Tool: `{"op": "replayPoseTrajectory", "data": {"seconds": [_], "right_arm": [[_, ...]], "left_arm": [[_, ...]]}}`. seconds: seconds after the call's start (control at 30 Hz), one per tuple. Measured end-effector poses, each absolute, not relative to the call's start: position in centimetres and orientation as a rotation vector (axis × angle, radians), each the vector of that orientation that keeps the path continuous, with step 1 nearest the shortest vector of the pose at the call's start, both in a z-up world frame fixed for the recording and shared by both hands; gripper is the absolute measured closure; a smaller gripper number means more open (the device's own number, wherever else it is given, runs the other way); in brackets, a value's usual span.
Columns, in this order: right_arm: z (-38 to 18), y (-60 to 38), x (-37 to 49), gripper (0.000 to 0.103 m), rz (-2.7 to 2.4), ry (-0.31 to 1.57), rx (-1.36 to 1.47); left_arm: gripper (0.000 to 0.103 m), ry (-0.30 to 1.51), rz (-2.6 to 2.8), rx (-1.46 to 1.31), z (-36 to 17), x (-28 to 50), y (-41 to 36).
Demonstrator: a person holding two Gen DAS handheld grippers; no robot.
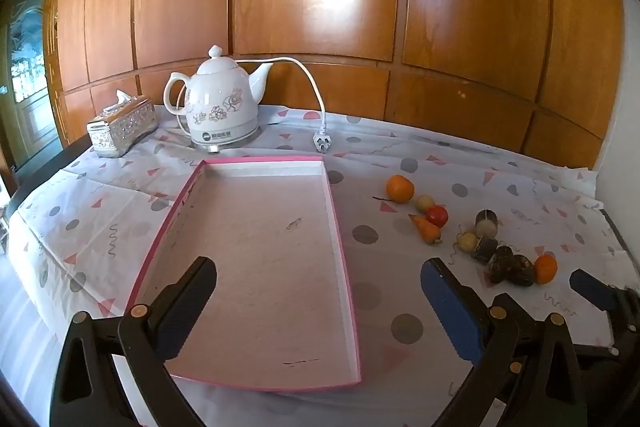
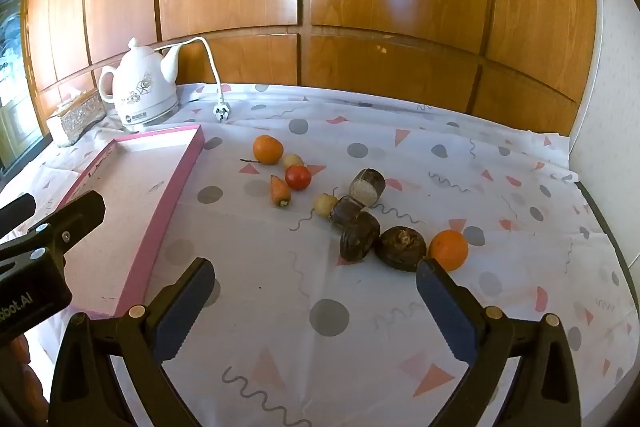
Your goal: Organize fruits
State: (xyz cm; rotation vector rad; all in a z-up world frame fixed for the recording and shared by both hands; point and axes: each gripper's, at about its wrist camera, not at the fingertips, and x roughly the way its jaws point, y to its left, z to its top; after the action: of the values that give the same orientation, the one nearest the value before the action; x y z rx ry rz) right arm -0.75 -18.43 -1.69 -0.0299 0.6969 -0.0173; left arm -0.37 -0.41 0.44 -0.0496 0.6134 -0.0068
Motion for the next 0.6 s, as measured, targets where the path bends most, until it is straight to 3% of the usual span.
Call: {"op": "replayPoseTrajectory", "data": {"seconds": [0.6], "right_arm": [[-1.53, -18.65, -0.91, 0.0, -0.021, 0.692, -0.029]], "left_arm": [[0.0, 0.614, -0.012, -0.046, 0.48, 0.02, -1.06]]}}
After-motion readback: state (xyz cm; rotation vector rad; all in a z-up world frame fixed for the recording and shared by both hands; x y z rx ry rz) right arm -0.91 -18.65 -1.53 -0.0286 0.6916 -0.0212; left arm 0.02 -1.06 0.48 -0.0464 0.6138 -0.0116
